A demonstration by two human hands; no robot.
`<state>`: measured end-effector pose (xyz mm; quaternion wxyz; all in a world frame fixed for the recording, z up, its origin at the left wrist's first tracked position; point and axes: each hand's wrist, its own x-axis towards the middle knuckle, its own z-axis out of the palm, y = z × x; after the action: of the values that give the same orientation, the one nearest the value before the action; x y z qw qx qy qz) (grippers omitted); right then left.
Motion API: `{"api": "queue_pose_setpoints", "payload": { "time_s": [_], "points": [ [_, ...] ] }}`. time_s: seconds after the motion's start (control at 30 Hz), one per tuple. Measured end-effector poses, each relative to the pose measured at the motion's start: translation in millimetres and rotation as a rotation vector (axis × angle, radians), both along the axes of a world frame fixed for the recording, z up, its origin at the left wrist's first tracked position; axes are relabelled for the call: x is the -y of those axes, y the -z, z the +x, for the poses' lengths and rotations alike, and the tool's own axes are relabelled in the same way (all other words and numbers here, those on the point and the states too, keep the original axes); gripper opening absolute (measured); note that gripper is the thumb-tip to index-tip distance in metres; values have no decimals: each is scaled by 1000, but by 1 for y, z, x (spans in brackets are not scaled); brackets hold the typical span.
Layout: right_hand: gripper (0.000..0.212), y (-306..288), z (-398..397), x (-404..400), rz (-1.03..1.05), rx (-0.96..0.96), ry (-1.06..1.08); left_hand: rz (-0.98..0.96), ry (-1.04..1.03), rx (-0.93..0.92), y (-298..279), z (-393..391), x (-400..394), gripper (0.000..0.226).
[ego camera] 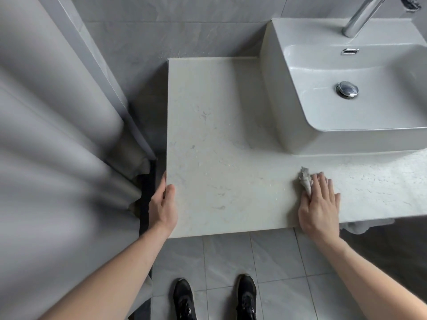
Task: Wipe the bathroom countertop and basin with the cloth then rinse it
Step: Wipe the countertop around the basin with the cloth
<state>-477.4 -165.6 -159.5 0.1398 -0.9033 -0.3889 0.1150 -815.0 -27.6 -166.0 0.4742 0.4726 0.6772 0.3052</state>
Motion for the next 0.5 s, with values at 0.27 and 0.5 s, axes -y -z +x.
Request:
{"api": "queue_pose_setpoints", "payload": {
  "time_s": [0.27,0.5],
  "points": [
    [72,0,-131,-40,-3,-30,-344,-15,-31,74,8,-1,-2,44],
    [81,-1,-240,-56,27,-115,-777,-127,-189,363,9,2,-6,36]
  ]
}}
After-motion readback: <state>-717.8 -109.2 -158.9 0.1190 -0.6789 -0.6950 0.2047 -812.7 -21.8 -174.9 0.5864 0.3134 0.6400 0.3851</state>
